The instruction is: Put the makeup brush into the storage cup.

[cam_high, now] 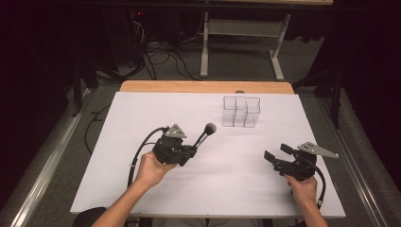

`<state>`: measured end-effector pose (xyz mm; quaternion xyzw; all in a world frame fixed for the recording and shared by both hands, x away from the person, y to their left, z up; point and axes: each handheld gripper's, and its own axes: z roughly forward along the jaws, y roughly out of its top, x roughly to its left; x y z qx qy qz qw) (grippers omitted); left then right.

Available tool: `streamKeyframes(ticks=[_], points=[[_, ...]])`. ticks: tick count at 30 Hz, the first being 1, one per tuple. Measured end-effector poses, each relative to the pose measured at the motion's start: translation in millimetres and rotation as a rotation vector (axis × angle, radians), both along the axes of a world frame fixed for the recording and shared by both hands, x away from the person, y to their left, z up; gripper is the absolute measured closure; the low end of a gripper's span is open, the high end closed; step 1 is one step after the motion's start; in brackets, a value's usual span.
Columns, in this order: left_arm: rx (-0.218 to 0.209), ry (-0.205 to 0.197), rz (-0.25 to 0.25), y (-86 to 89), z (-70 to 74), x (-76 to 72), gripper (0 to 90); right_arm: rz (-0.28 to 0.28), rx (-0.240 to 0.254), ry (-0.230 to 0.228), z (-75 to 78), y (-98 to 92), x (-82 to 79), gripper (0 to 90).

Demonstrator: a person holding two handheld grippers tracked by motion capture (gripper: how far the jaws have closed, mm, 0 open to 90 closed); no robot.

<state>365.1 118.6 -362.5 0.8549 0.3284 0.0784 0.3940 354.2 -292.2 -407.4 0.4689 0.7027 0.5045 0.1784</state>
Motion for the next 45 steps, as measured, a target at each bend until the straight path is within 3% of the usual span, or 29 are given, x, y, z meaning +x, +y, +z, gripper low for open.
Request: streamKeyframes(ticks=[8,18,23,29,37,43,45], points=[[-0.056,-0.007,-0.003,-0.8,-8.2,-14.4,74.2,-0.011,-0.002,-0.017,1.5,-0.8,-1.9,17.4],[-0.097,-0.021,-0.015,-4.4,-10.1,-20.7,74.2,-0.023,0.019,-0.014,2.8,-1.3,-3.7,17.6],[-0.101,-0.045,-0.028,-7.8,-11.0,-25.1,74.2,0.009,-0.026,-0.034,6.3,6.9,-9.0,17.9],[-0.103,-0.062,-0.038,-9.6,-13.1,-25.4,74.2,0.104,-0.065,-0.051,14.6,25.9,-16.8,23.5],[-0.111,-0.057,-0.059,-18.2,-16.8,-26.7,74.2,0.204,-0.058,-0.073,22.1,49.5,-23.7,28.8],[-0.114,-0.064,-0.063,-20.6,-16.7,-27.2,74.2,0.236,-0.046,-0.062,22.0,57.1,-22.9,30.2],[-0.116,-0.065,-0.063,-20.3,-16.5,-27.1,74.2,0.216,-0.040,-0.080,24.2,59.9,-23.5,30.6]])
